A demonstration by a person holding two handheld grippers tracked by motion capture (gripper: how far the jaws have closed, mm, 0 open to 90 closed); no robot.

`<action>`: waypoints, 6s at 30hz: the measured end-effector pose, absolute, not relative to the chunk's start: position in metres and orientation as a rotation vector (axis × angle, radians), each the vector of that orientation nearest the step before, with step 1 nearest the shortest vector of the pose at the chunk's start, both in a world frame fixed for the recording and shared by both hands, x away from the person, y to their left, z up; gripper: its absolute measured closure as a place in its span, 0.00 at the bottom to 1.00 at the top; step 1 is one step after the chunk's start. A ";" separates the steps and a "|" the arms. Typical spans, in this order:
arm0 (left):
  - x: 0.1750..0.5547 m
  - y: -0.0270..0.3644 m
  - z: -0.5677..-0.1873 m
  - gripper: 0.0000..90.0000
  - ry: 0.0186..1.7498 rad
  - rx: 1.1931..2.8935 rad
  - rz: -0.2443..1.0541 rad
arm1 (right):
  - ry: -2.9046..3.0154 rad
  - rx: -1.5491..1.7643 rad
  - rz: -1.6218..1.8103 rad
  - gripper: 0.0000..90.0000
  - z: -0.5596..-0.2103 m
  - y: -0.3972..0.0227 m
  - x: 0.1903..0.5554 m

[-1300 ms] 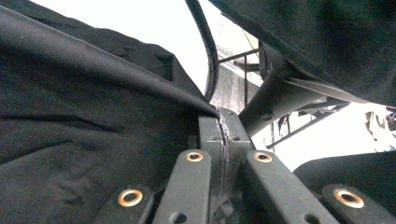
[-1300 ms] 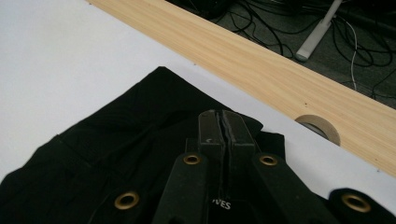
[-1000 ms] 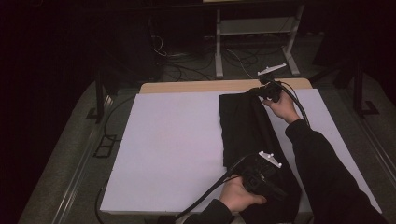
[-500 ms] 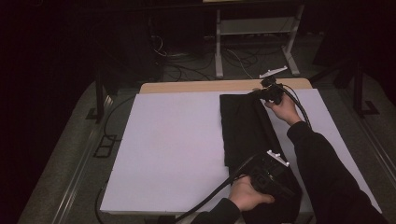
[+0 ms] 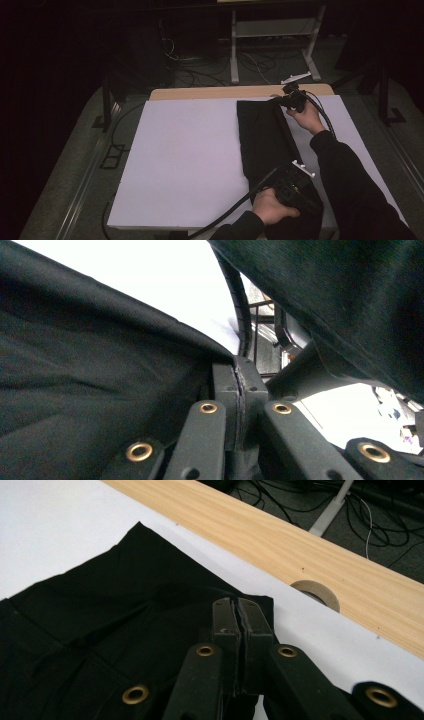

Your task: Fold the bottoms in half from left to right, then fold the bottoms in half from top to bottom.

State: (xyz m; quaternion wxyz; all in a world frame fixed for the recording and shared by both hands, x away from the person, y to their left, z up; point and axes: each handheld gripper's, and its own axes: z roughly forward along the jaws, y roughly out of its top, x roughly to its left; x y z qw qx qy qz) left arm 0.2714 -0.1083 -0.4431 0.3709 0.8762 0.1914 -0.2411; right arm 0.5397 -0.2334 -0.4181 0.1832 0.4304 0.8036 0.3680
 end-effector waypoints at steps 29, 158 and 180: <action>0.262 -0.091 -0.435 0.36 0.397 2.151 -0.385 | 2.221 1.387 1.179 0.31 -0.416 -0.267 0.513; 0.481 0.068 -0.429 0.00 0.965 1.876 0.080 | 2.308 1.403 1.248 0.00 -0.405 -0.274 0.486; 0.494 0.049 -0.451 0.00 1.138 1.809 -0.020 | 2.343 1.571 1.267 0.15 -0.440 -0.278 0.506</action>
